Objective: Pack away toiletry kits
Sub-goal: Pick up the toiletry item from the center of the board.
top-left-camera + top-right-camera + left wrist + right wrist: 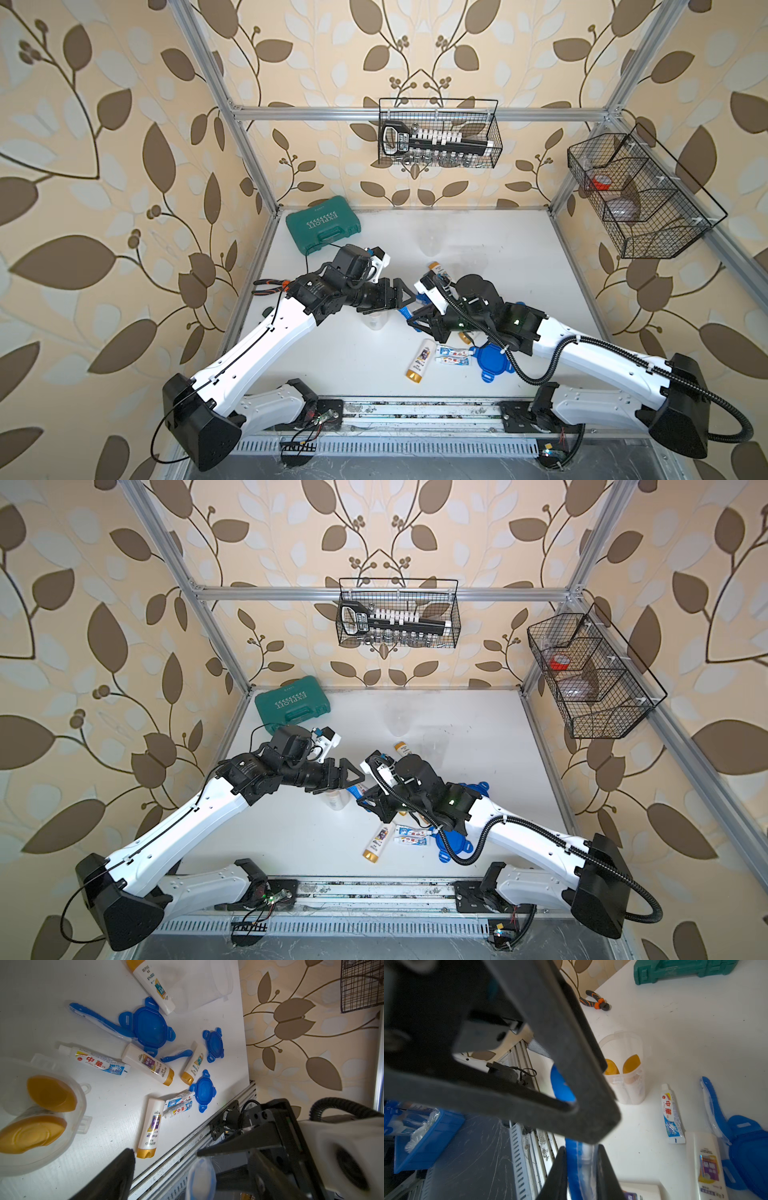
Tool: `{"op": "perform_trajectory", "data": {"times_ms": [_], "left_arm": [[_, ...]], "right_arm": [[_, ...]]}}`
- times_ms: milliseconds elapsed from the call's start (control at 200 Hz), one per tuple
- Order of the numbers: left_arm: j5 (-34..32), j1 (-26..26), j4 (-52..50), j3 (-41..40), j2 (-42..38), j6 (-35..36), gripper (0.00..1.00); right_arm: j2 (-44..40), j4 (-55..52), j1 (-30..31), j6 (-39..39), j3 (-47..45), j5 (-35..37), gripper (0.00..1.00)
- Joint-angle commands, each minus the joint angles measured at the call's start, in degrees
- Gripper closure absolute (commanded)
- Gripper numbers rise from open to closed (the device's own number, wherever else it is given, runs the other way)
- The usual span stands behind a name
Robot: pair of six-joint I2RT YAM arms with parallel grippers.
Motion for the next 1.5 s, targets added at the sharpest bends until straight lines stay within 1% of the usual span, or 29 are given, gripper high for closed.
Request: {"op": "perform_trajectory", "data": {"times_ms": [0,60,115,190,275,390,425,470,500,540,575,585,610,670,725,750,830,910,1035,1115,1250,1400,1495], "left_arm": [[0.6,-0.7,5.1,-0.7,0.8,-0.9,0.27],[0.9,-0.7,6.7,-1.3,0.8,-1.4,0.41],[1.3,-0.7,8.5,-1.9,0.4,-2.2,0.49],[1.9,-0.7,10.1,-2.9,0.2,-3.0,0.55],[1.9,-0.7,9.7,-3.0,0.3,-2.7,0.66],[1.1,-0.7,8.4,-2.7,-0.2,-1.7,0.72],[0.7,-0.7,7.9,-2.4,-0.4,-1.3,0.76],[-0.2,-0.7,6.6,-1.9,-0.6,-0.5,0.83],[-1.1,-0.7,5.5,-1.5,-0.7,0.1,0.89],[-2.3,-0.7,3.7,-0.6,-0.8,1.1,0.96],[-3.6,-0.6,1.6,0.2,-1.0,2.5,1.00],[-4.1,-0.6,0.9,0.5,-1.0,2.9,1.00],[-5.7,-0.6,-1.2,1.3,-1.1,4.1,1.00],[-11.4,-0.6,-6.7,3.6,-1.6,7.0,1.00],[-17.7,-0.5,-10.8,5.4,-2.3,9.5,1.00],[-20.4,-0.6,-12.1,5.9,-2.8,10.5,1.00],[-27.4,-0.6,-14.1,6.7,-3.7,13.6,1.00],[-32.7,-0.6,-12.9,6.2,-3.9,16.1,1.00],[-38.9,-0.6,-8.8,4.8,-2.3,18.5,1.00],[-41.8,-0.6,-5.7,3.9,-0.8,19.4,1.00],[-44.8,-0.6,0.0,1.9,1.4,21.0,1.00],[-42.4,-0.6,2.3,1.3,5.0,21.0,1.00],[-42.7,-0.8,4.4,-0.7,5.7,20.9,1.00]], "right_arm": [[0.8,2.1,-0.6,1.9,1.5,-3.2,0.91],[0.9,2.9,-1.1,2.9,1.2,-3.9,0.91],[0.7,4.2,-1.9,3.9,0.4,-4.6,0.91],[1.0,5.7,-3.1,5.3,-0.1,-6.4,0.91],[1.8,7.3,-4.4,6.8,-0.2,-8.1,0.91],[3.8,8.0,-5.0,7.1,1.4,-9.2,0.91],[4.8,7.8,-5.0,6.9,2.1,-9.4,0.90],[5.7,7.2,-5.0,6.7,3.0,-9.6,0.87],[6.3,6.8,-5.0,6.4,3.5,-9.5,0.83],[7.0,6.4,-4.9,6.1,4.3,-9.5,0.75],[7.4,5.6,-5.0,5.7,5.1,-9.1,0.68],[7.5,5.3,-5.0,5.6,5.3,-8.8,0.66],[7.7,4.3,-5.0,5.2,5.9,-7.9,0.57],[7.5,2.2,-5.1,4.5,6.4,-4.8,0.42],[6.9,0.8,-5.7,4.3,5.9,-2.4,0.33],[6.7,0.1,-6.0,4.3,5.4,-1.4,0.31],[7.1,-2.1,-7.6,4.4,4.2,0.3,0.30],[8.4,-3.6,-8.2,4.5,3.5,2.8,0.30],[15.3,-9.1,-9.0,3.4,6.7,4.0,0.33],[18.0,-9.2,-8.9,2.7,7.5,4.0,0.34],[21.3,-9.2,-9.0,1.5,9.0,3.6,0.35],[23.9,-9.7,-9.0,1.2,9.7,3.0,0.36],[25.3,-9.3,-9.0,0.9,9.7,2.7,0.36]]}}
